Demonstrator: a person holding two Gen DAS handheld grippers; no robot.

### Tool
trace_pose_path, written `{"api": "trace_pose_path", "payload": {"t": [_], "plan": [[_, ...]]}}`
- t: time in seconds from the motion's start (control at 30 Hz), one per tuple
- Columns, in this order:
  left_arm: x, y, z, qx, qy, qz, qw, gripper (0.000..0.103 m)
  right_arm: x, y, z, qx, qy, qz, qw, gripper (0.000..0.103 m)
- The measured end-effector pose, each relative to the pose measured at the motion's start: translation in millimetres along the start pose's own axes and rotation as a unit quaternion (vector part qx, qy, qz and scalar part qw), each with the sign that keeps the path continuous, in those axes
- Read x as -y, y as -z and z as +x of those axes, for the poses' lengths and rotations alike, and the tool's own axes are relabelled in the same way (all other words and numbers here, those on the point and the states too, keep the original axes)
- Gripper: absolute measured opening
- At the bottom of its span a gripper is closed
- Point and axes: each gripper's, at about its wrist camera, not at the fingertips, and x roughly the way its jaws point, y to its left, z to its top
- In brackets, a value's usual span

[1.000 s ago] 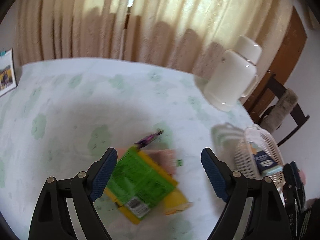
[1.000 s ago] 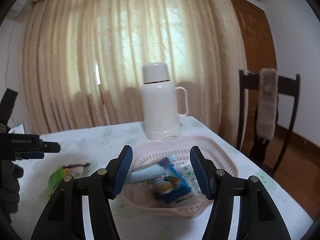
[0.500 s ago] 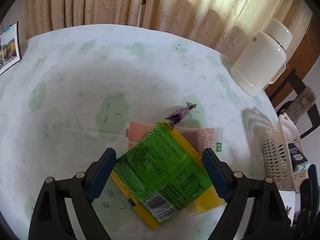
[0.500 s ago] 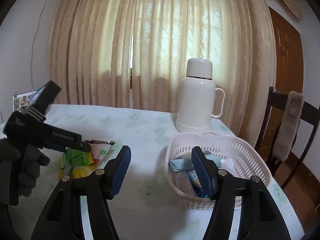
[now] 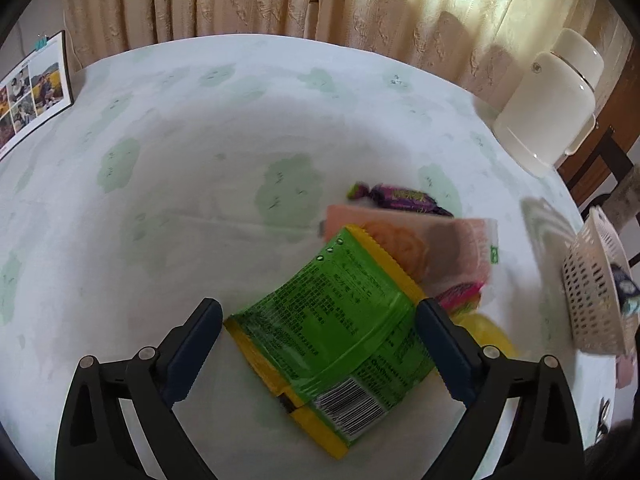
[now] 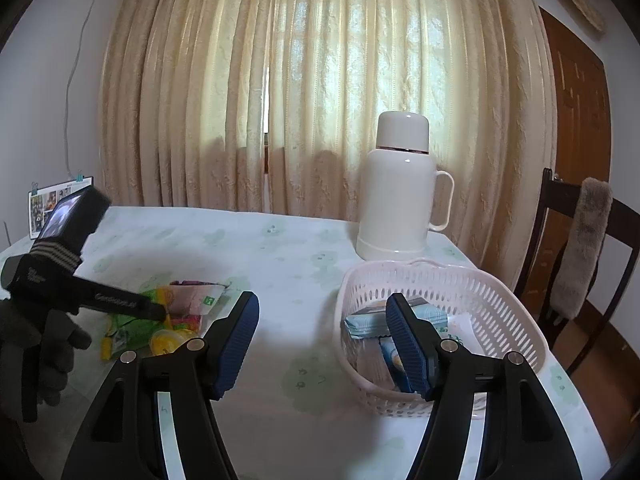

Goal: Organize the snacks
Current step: 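Move the left tool back to the green-and-yellow snack bag, then grasp the green-and-yellow snack bag with the left tool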

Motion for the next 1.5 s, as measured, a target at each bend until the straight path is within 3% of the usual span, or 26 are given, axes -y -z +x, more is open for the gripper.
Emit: {"api": "trace_pose_path", "payload": {"t": [0.37,0.63,0.87,1.17,1.5], "plan": [[6,14,-1,0.011,-0.035,0.028,0.9989,0.101,2,0,2,-0.003,0.0,0.007,1.0,0.067],[9,16,2,0.01,-0.026,0.047,0.9985,0.102,3,1,2,-0.006,-0.001,0.01,1.0,0.067],[10,22,-1,0.009,-0.002,0.087,0.9961,0.102,6,2,3,-0.011,-0.001,0.016,1.0,0.067],[-5,26,-11,-0.004,0.07,0.117,0.9907,0.102,6,2,4,-0.012,-0.001,0.017,1.0,0.067],[0,20,-31,0.033,0.065,0.179,0.9813,0.102,6,1,4,-0.012,-0.001,0.017,1.0,0.067]]}}
